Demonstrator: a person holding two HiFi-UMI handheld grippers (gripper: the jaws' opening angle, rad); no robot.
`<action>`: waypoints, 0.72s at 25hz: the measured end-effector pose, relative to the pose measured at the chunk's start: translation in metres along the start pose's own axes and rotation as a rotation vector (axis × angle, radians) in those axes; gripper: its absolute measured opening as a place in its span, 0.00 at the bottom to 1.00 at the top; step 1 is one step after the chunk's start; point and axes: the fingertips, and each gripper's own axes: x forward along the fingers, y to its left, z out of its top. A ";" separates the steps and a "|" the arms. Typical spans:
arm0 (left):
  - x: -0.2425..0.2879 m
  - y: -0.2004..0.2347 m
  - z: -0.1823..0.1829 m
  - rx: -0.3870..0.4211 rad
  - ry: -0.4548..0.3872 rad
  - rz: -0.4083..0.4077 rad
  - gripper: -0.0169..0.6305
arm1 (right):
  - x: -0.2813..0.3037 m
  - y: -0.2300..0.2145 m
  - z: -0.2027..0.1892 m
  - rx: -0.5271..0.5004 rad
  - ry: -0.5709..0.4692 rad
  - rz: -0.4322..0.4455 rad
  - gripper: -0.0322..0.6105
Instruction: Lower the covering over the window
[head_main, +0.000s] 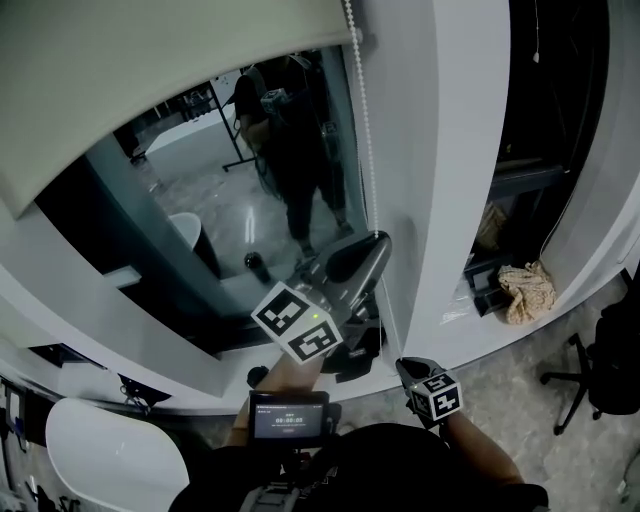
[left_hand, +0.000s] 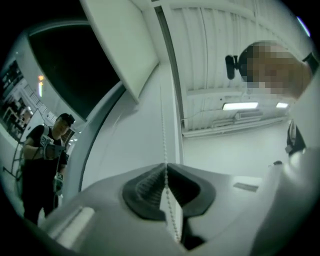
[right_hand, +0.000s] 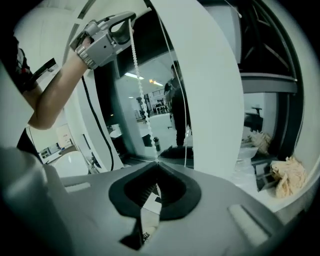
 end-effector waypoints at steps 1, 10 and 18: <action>-0.001 0.004 -0.007 0.017 0.023 0.017 0.04 | -0.001 -0.004 -0.005 0.023 0.013 -0.007 0.06; -0.034 0.045 -0.127 -0.119 0.243 0.095 0.04 | -0.061 -0.029 0.030 0.371 -0.358 -0.031 0.23; -0.118 -0.022 -0.339 -0.248 0.671 0.097 0.04 | -0.117 -0.011 0.147 0.320 -0.646 0.073 0.18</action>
